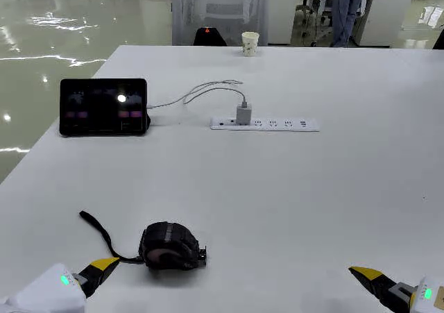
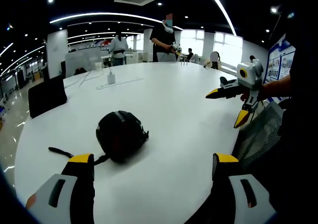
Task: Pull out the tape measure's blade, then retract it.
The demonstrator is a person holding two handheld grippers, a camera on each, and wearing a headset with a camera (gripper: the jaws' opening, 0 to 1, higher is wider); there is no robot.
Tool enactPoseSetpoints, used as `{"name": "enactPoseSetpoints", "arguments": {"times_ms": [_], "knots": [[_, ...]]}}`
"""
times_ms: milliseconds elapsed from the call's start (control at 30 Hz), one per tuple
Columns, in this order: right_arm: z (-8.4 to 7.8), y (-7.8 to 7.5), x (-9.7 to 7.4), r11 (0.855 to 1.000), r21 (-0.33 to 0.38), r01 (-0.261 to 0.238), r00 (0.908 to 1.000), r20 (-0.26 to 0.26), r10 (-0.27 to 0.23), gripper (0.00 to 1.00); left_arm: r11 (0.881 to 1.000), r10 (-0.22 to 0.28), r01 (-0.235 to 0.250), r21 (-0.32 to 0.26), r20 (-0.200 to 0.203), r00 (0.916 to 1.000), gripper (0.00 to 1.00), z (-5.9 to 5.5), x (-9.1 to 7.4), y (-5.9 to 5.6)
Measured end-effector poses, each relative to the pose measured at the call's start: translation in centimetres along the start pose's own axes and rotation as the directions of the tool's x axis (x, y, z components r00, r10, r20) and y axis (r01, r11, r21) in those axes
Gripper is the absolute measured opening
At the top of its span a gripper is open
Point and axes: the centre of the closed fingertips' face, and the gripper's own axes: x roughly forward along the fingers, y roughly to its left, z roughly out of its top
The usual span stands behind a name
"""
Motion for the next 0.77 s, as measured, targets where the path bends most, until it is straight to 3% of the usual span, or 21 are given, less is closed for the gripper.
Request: {"name": "enactPoseSetpoints", "arguments": {"times_ms": [100,767], "knots": [[0.0,0.03,-0.03,1.0,0.003,0.0,1.0,0.001,0.0,0.99,1.0,-0.008,0.008,-0.003,0.0,1.0,0.93,0.02,-0.04,-0.13],[-0.14,-0.07,-0.17,1.0,-0.001,0.003,1.0,-0.005,-0.003,0.99,1.0,-0.006,0.006,0.006,0.01,0.9999,0.99,0.31,-0.19,-0.12]]}}
